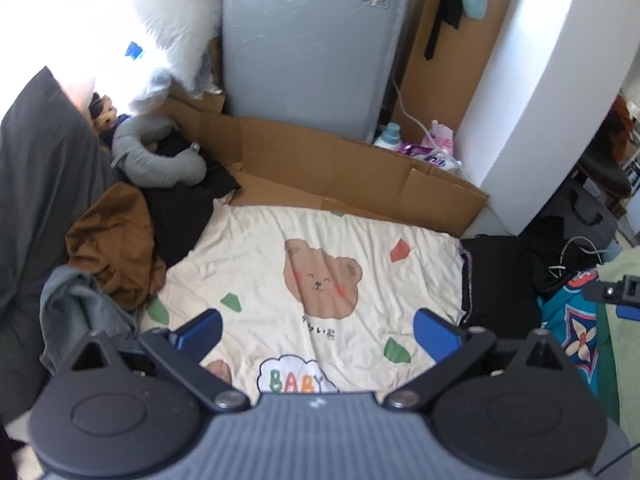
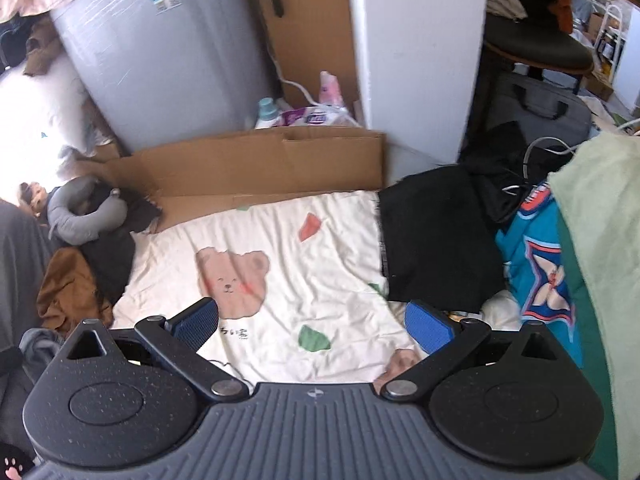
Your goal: Fold clothes
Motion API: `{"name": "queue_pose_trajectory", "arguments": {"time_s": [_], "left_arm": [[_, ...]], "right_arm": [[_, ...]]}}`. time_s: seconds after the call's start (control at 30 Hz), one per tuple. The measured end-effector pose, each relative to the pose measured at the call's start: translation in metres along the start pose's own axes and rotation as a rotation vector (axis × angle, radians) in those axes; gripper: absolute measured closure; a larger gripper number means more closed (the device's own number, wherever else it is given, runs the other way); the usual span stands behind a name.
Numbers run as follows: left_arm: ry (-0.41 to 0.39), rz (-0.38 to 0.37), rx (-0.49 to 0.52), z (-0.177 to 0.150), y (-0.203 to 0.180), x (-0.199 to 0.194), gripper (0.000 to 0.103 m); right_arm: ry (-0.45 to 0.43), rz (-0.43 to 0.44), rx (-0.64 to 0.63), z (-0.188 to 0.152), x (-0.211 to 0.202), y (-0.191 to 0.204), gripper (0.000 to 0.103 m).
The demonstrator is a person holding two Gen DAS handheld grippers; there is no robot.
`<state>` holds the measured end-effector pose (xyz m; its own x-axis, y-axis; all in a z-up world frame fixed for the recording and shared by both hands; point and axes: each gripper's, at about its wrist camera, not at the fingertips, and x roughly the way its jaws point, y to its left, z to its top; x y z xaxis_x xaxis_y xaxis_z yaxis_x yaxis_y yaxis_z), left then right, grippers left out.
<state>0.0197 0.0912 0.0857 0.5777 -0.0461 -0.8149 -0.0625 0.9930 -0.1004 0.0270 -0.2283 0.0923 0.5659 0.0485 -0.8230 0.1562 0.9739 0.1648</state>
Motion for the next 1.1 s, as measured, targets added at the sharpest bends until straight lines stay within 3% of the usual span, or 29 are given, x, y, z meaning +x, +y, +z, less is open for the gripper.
{"name": "queue_pose_trajectory", "arguments": {"time_s": [0.23,0.57,1.1], "left_arm": [[0.013,0.051,-0.012,-0.020,-0.008,0.011,0.000],[0.024,0.115,-0.033,-0.042,-0.019,0.023,0.000],[0.026,0.148,0.005,-0.059,-0.037,0.042,0.000]], "right_arm": [[0.000,0.031,-0.102,-0.016,-0.001,0.029,0.001],[0.059,0.054,-0.165,-0.042,0.021,0.039,0.001],[0.084,0.088,-0.159,-0.062,0.030,0.019,0.001]]}}
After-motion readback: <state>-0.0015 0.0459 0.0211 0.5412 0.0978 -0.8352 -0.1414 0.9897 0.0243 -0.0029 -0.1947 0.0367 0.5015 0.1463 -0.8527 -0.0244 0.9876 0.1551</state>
